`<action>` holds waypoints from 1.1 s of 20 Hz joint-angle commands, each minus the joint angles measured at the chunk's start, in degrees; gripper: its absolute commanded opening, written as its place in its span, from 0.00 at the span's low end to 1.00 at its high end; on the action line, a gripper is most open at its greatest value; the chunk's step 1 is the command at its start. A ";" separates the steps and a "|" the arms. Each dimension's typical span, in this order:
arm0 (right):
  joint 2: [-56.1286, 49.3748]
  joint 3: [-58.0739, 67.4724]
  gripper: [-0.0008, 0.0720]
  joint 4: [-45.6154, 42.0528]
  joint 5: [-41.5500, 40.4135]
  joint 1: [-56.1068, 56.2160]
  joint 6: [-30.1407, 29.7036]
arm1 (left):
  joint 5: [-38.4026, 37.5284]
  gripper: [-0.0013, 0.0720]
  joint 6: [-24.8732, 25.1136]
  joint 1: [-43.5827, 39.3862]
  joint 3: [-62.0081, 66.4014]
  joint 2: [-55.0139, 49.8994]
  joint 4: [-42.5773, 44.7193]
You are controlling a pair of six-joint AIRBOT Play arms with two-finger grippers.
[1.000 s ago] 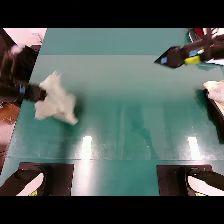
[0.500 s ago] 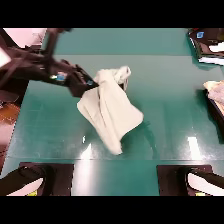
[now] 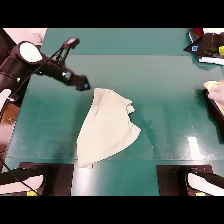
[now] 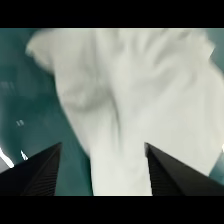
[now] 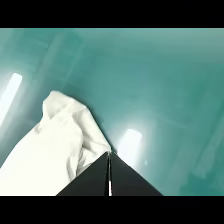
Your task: Fold the shirts.
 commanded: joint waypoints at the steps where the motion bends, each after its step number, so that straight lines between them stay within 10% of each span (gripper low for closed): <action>1: 0.00 -2.62 0.04 0.07 -0.07 0.02 0.00 | -7.30 0.85 -1.22 4.48 -10.03 1.68 0.33; 7: 0.00 -5.60 0.04 0.13 -1.68 0.04 0.00 | 0.42 0.85 2.75 4.50 -37.29 8.00 -7.54; 16: 0.00 -8.76 0.04 0.55 -3.23 0.15 0.02 | 6.88 0.84 6.69 4.31 -44.74 8.00 -14.95; 19: 0.00 -8.74 0.04 0.57 -4.20 0.17 0.02 | 7.26 0.53 6.43 4.31 -44.72 8.00 -14.95; 20: 0.00 -8.74 0.04 0.61 -4.81 0.22 0.02 | 6.60 0.11 6.97 4.33 -44.46 8.00 -14.84; 22: -0.31 -8.74 0.04 0.59 -7.21 1.44 -0.15 | 4.26 0.05 7.91 4.33 -41.97 8.00 -14.43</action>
